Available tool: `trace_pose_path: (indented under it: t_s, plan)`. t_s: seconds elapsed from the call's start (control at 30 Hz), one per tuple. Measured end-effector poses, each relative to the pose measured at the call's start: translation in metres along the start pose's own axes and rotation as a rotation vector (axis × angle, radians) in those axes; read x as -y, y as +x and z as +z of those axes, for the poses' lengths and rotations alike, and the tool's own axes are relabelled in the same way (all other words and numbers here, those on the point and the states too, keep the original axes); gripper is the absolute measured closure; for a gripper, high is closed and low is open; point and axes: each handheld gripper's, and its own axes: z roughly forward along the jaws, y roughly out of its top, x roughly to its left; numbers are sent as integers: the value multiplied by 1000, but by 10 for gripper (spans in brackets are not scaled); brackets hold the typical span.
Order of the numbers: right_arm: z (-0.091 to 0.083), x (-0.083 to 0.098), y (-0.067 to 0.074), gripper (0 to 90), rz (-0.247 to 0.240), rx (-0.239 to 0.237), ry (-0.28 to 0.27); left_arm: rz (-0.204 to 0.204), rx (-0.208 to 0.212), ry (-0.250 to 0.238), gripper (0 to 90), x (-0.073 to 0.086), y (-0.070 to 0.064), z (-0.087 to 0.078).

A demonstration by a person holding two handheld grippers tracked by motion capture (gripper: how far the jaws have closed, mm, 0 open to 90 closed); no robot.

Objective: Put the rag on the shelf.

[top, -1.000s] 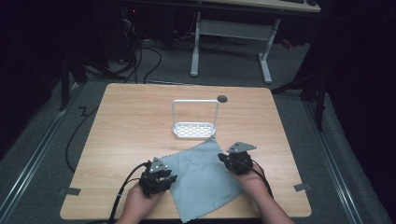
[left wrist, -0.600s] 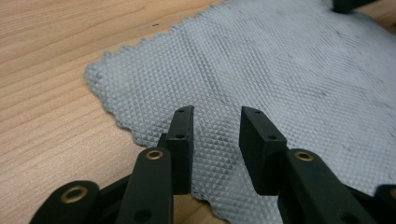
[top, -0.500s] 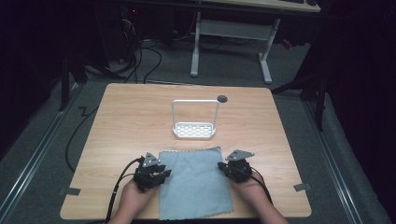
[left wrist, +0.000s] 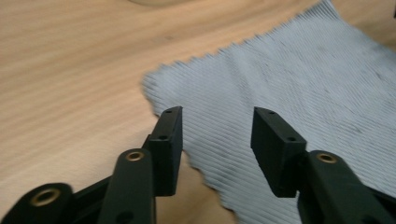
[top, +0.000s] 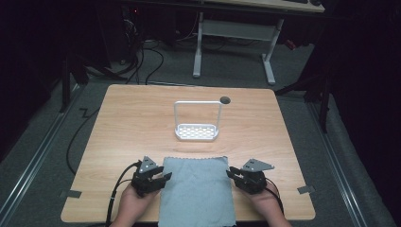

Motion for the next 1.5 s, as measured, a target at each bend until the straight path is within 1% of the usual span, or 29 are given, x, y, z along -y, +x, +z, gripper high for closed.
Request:
trace_pose_path:
  t_s: [0.03,0.07,0.13,0.17,0.2,0.23,0.27,0.4,0.5,0.53,0.6,0.63,0.67,0.73,0.8,0.87,0.9,1.0,1.03,1.1,1.17,1.2,1.23,1.27,1.3,1.37,1.4,1.47,1.5]
  plan:
    - [-1,2,-5,692,14,13,-8,-13,-12,-14,497,-2,7,-1]
    - [-1,2,-7,677,16,16,-12,-21,-19,-16,481,-4,10,-1]
    - [-1,3,-10,672,21,21,-25,-41,-28,-18,446,-8,14,0]
    - [-1,3,-12,681,28,12,-25,-41,-35,-11,433,-10,16,1]
    - [-1,3,-13,682,32,3,-20,-41,-35,-11,436,-10,16,1]
    - [-1,4,-13,682,28,4,-18,-68,-38,14,455,-16,21,4]
    - [-1,4,-14,681,30,3,-15,-80,-39,24,458,-18,23,6]
    - [-4,3,-16,671,38,-1,-20,-79,-50,38,452,-25,27,18]
    - [-4,4,-17,660,37,-7,-19,-102,-27,52,448,-25,28,28]
    - [-4,4,-17,660,37,-7,-19,-102,-27,52,451,-25,28,28]
    - [-3,4,-18,652,45,-2,-11,-91,-28,41,476,-24,26,31]
    - [-2,5,-18,648,51,-7,-9,-51,-57,40,518,-23,22,32]
    - [-2,5,-19,646,52,-6,-9,-33,-75,36,553,-22,21,32]
    - [-1,5,-19,640,51,-6,-5,-21,-95,28,586,-21,19,32]
    - [0,5,-19,635,50,-6,2,-21,-92,18,661,-20,19,32]
    - [1,5,-18,630,59,-2,5,1,-92,21,693,-20,16,33]
    - [2,5,-19,628,58,-2,2,23,-100,22,709,-20,15,33]
    - [2,5,-18,621,60,1,1,37,-94,28,764,-19,12,33]
    - [3,4,-17,618,69,4,1,44,-83,30,810,-19,10,34]
    - [5,2,-16,613,71,4,-2,32,-62,34,882,-19,9,34]
    - [6,0,-14,608,79,9,-8,10,-42,34,897,-18,11,33]
    - [6,0,-14,608,79,9,-8,10,-42,34,899,-18,11,33]
    - [8,-8,-12,597,68,32,-27,-26,-23,35,900,-19,15,33]
    - [8,-8,-12,597,68,32,-27,-26,-23,35,900,-19,15,33]
    - [11,-16,-14,585,79,47,-33,-41,-24,30,900,-18,16,32]
    - [17,-27,-17,574,84,71,-28,-42,-18,28,899,-19,17,32]
    - [17,-27,-17,574,84,71,-28,-40,-19,25,899,-19,17,32]
    - [30,-32,-22,555,118,62,6,-41,-12,25,897,-19,17,32]
    - [30,-32,-22,555,118,62,6,-42,-9,23,897,-18,17,32]
